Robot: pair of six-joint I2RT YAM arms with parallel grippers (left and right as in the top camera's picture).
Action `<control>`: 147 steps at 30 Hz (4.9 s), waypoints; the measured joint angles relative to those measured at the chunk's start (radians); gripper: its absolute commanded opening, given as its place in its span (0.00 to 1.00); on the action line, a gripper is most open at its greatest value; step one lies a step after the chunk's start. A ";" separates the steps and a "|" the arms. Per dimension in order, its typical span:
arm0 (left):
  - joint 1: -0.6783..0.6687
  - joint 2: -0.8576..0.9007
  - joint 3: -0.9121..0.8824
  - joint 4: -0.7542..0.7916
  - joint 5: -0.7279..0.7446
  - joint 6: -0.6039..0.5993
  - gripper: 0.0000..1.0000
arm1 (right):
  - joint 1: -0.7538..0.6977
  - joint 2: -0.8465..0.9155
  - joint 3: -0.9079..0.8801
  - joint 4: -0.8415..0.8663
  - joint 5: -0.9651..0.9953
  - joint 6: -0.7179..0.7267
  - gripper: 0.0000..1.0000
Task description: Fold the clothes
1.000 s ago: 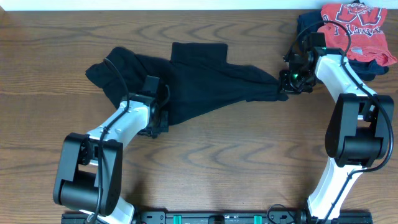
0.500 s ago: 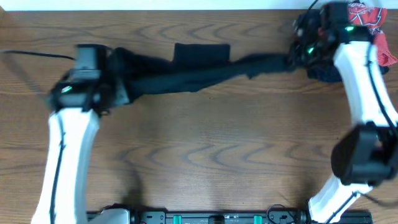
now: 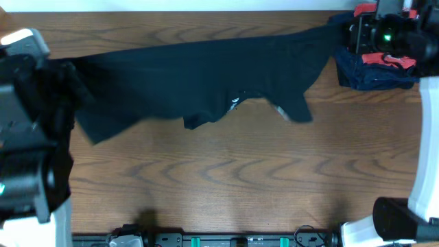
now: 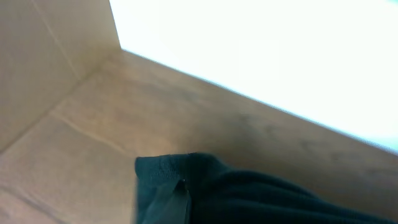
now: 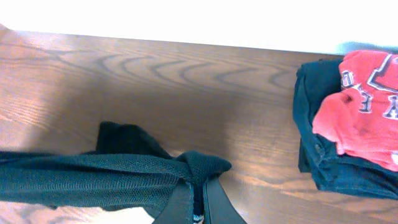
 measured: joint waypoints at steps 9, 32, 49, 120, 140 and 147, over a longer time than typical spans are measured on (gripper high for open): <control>0.002 -0.060 0.063 -0.019 -0.003 0.005 0.06 | -0.031 -0.146 0.056 -0.002 0.019 -0.011 0.01; 0.000 0.587 0.076 0.404 0.045 0.094 0.06 | 0.013 0.277 0.055 0.604 -0.006 -0.042 0.01; 0.001 0.564 0.296 0.185 0.132 0.137 0.06 | 0.001 0.279 0.167 0.427 0.000 -0.066 0.01; 0.013 0.356 -0.711 -0.111 0.206 -0.180 0.06 | 0.016 0.167 -0.704 0.136 0.057 -0.024 0.01; 0.013 0.356 -0.711 0.142 0.079 -0.203 0.08 | 0.111 0.190 -0.704 0.445 0.072 -0.001 0.01; 0.013 0.356 -0.711 0.180 0.021 -0.202 0.35 | 0.111 0.238 -0.704 0.491 0.080 0.009 0.01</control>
